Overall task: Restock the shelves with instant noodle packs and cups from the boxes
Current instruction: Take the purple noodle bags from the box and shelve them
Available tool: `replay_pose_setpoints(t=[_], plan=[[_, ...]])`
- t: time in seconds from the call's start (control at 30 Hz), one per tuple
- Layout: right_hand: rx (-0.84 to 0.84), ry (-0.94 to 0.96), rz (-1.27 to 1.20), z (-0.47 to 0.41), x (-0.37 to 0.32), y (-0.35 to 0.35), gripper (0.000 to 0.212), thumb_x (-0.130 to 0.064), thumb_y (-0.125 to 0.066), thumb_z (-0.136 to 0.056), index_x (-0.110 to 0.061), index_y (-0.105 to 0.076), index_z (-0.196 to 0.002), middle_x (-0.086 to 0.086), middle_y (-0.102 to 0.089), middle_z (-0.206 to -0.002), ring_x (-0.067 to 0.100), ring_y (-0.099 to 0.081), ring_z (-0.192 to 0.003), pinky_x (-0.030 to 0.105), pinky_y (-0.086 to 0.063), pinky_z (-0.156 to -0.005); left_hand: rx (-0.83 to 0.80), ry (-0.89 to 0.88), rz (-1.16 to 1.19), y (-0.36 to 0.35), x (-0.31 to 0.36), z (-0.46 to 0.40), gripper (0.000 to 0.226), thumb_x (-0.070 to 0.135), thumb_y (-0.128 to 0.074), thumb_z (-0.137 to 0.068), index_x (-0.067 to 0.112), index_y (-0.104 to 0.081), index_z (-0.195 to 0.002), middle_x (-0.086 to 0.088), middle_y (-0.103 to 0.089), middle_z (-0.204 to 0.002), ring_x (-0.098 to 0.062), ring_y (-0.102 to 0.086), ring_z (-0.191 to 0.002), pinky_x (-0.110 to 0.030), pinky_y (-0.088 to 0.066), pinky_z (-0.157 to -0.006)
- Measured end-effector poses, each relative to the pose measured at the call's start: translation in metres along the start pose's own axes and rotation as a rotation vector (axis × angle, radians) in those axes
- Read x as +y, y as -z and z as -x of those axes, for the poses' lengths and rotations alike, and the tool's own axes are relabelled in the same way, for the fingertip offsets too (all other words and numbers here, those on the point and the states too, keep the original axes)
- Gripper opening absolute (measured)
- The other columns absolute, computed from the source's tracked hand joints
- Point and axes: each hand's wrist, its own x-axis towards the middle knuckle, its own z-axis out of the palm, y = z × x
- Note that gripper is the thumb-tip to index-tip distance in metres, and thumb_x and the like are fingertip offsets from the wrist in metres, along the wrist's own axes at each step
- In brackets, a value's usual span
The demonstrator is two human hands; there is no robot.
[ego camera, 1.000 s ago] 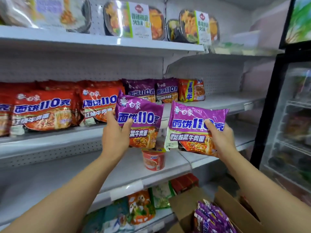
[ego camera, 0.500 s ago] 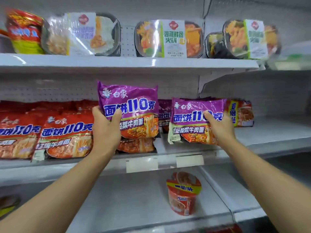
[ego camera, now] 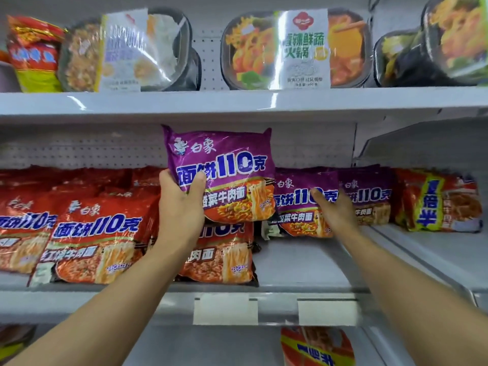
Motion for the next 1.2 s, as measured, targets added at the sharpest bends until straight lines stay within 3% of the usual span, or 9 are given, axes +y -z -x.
replay_pose_setpoints(t=[0.17, 0.27, 0.43, 0.53, 0.63, 0.73, 0.93, 1.07, 1.2], plan=[[-0.025, 0.049, 0.053, -0.004, 0.013, -0.009, 0.044, -0.033, -0.060, -0.092, -0.005, -0.050, -0.124, 0.003, -0.063, -0.109, 0.018, -0.059, -0.097, 0.023, -0.040, -0.078, -0.014, -0.005, 0.013, -0.011, -0.001, 0.000, 0.023, 0.029, -0.051, -0.096, 0.024, -0.038, -0.114, 0.013, -0.058, -0.099, 0.000, -0.063, -0.085, -0.015, -0.048, -0.061], [-0.003, 0.054, 0.075, -0.005, 0.017, -0.012, 0.066, -0.033, -0.063, -0.090, -0.001, -0.034, -0.139, 0.011, -0.056, -0.131, 0.026, -0.056, -0.115, 0.031, -0.045, -0.092, -0.044, -0.006, 0.029, -0.022, -0.001, 0.005, 0.022, 0.029, -0.051, -0.097, 0.027, -0.037, -0.113, 0.012, -0.059, -0.100, -0.002, -0.065, -0.084, -0.016, -0.050, -0.062], [0.044, 0.055, 0.280, -0.007, 0.017, -0.005, 0.073, -0.038, -0.065, -0.087, -0.002, -0.029, -0.140, 0.021, -0.039, -0.137, 0.034, -0.040, -0.126, 0.041, -0.040, -0.102, -0.109, 0.006, 0.047, -0.046, 0.000, 0.016, 0.019, 0.029, -0.052, -0.096, 0.029, -0.038, -0.110, 0.008, -0.062, -0.104, -0.004, -0.068, -0.085, -0.020, -0.055, -0.064], [-0.021, 0.055, 0.347, -0.013, 0.018, 0.006, 0.082, -0.039, -0.065, -0.086, -0.003, -0.021, -0.146, 0.023, -0.028, -0.144, 0.037, -0.030, -0.134, 0.045, -0.033, -0.109, -0.151, 0.005, 0.059, -0.067, -0.002, 0.024, 0.019, 0.026, -0.052, -0.097, 0.026, -0.039, -0.111, 0.008, -0.062, -0.101, 0.003, -0.067, -0.078, -0.012, -0.052, -0.058], [-0.043, -0.006, 0.314, -0.016, 0.020, 0.025, 0.080, -0.038, -0.067, -0.085, -0.006, -0.026, -0.145, 0.019, -0.029, -0.144, 0.037, -0.030, -0.134, 0.046, -0.034, -0.109, -0.190, 0.023, 0.073, -0.090, -0.008, 0.029, 0.021, 0.023, -0.052, -0.097, 0.023, -0.038, -0.113, 0.010, -0.060, -0.097, 0.009, -0.064, -0.072, -0.008, -0.049, -0.055], [-0.008, -0.042, 0.334, -0.021, 0.025, 0.049, 0.078, -0.052, -0.065, -0.079, -0.009, -0.039, -0.139, 0.015, -0.041, -0.141, 0.035, -0.039, -0.131, 0.041, -0.039, -0.104, -0.234, 0.074, 0.075, -0.113, -0.022, 0.032, 0.024, 0.023, -0.052, -0.097, 0.020, -0.036, -0.115, 0.009, -0.060, -0.098, 0.001, -0.064, -0.078, -0.010, -0.052, -0.059], [-0.032, -0.052, 0.407, -0.021, 0.045, 0.083, 0.051, -0.034, -0.065, -0.085, -0.012, -0.048, -0.127, 0.013, -0.050, -0.131, 0.033, -0.046, -0.124, 0.044, -0.040, -0.103, -0.221, 0.199, 0.002, -0.149, -0.057, 0.032, 0.031, 0.021, -0.050, -0.098, 0.008, -0.040, -0.124, 0.000, -0.057, -0.110, -0.011, -0.058, -0.094, -0.016, -0.044, -0.066], [-0.066, -0.031, 0.457, -0.015, 0.049, 0.091, 0.053, -0.032, -0.060, -0.092, -0.009, -0.043, -0.136, 0.012, -0.039, -0.142, 0.030, -0.030, -0.135, 0.041, -0.030, -0.110, -0.200, 0.255, -0.087, -0.153, -0.076, 0.031, 0.040, 0.024, -0.049, -0.098, 0.007, -0.039, -0.133, -0.005, -0.058, -0.123, -0.014, -0.054, -0.104, -0.022, -0.038, -0.083], [-0.074, -0.022, 0.456, -0.013, 0.054, 0.092, 0.054, -0.034, -0.058, -0.092, -0.010, -0.041, -0.137, 0.011, -0.035, -0.144, 0.027, -0.029, -0.135, 0.036, -0.027, -0.107, -0.213, 0.277, -0.232, -0.154, -0.081, 0.029, 0.042, 0.028, -0.046, -0.099, 0.004, -0.037, -0.133, -0.010, -0.055, -0.131, -0.022, -0.055, -0.113, -0.022, -0.034, -0.081]])
